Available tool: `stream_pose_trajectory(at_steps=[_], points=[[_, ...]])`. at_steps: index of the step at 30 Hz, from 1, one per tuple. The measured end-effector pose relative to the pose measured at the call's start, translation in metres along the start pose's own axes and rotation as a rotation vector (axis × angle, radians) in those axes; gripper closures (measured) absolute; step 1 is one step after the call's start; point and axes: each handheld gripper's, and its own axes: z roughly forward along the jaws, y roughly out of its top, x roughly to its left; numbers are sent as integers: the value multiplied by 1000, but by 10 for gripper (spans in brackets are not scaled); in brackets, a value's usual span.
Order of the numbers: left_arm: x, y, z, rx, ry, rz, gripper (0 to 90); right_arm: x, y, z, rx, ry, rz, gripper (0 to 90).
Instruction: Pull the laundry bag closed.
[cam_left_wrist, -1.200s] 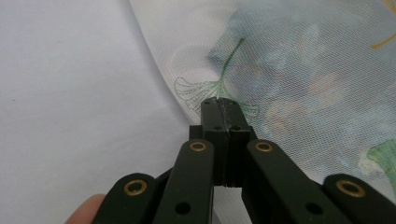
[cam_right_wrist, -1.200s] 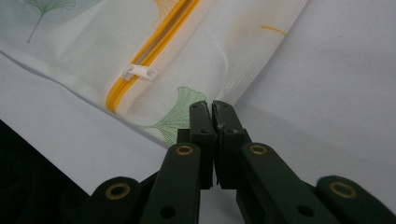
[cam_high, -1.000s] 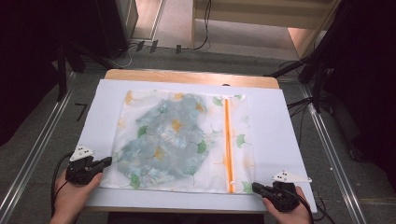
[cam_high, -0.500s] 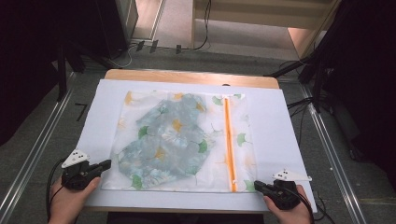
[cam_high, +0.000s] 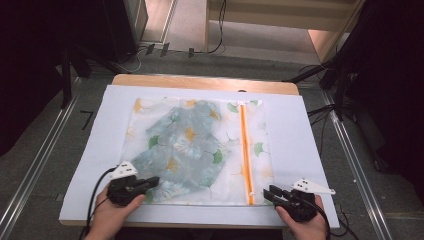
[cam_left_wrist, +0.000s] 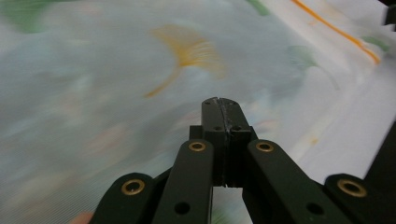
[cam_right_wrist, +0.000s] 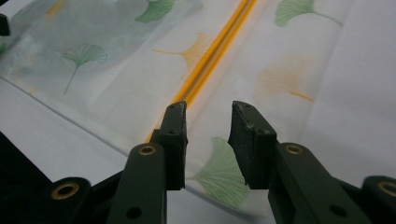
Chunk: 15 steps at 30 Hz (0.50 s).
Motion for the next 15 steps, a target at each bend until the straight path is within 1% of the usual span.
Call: stream_pose_trajectory(at_steps=[1,3,5,6,9,10,11,12,15], points=[[-7,3,8,7,-13,15,900,2,1,4,2,9,-1,666],[-22,8,23,19,-41,39,900,5,2,10,11,20,15,648],[-37,14,39,35,-67,67,900,6,3,16,9,47,39,577],[-44,16,47,41,-79,86,900,7,3,19,13,60,46,564],[-64,22,69,56,-108,123,900,9,2,25,46,50,18,565],[-70,24,76,60,-118,129,900,8,1,27,52,49,16,565],[-75,25,83,68,-119,141,900,7,0,29,61,51,16,565],[-80,26,90,79,-124,154,900,7,-1,31,65,59,11,562],[-92,30,105,88,-148,166,900,7,-2,35,87,85,9,559]])
